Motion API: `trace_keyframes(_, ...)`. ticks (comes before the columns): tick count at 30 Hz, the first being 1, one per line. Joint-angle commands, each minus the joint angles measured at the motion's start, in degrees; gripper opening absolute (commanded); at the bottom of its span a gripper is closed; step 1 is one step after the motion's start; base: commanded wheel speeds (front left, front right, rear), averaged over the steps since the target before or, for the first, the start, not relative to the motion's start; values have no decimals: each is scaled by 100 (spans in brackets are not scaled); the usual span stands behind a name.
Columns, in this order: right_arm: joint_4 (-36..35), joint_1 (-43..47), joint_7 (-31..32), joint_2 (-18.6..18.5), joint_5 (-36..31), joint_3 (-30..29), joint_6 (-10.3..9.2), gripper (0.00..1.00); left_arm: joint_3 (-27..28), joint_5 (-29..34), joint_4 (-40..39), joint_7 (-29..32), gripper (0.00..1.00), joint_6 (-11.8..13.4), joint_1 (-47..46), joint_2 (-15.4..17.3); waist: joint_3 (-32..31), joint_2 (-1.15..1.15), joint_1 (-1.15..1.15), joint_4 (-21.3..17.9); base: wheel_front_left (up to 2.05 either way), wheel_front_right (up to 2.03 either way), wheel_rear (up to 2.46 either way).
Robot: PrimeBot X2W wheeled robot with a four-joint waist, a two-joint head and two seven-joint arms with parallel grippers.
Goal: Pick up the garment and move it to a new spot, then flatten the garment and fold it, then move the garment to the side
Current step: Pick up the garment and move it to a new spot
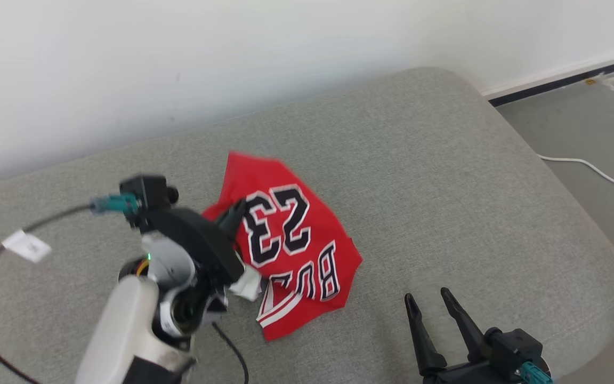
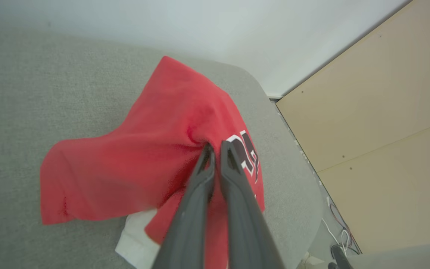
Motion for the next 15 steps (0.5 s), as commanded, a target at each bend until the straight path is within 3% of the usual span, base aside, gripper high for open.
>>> trace_keyframes(1,-8,17,16,-3,-61,-20,5,100,-26,157,168,-170,0,-19,139,53,-14,0,0,-29,0,0,0)
trace_keyframes(7,-71,145,89,-5,-102,-70,5,100,-229,882,945,-1233,0,-24,347,308,-147,0,0,205,0,0,0)
trace_keyframes(8,-86,181,108,-4,-108,-74,5,100,-265,987,1046,-1408,31,-28,371,335,-180,0,0,270,0,0,0)
trace_keyframes(9,-100,217,126,-5,-118,-85,5,100,-316,1037,1133,-1546,100,-61,406,336,-208,0,0,338,0,0,0)
trace_keyframes(15,-180,289,176,-4,-161,-128,5,100,-380,1189,1330,-2277,100,-232,527,300,-334,0,0,707,0,0,0)
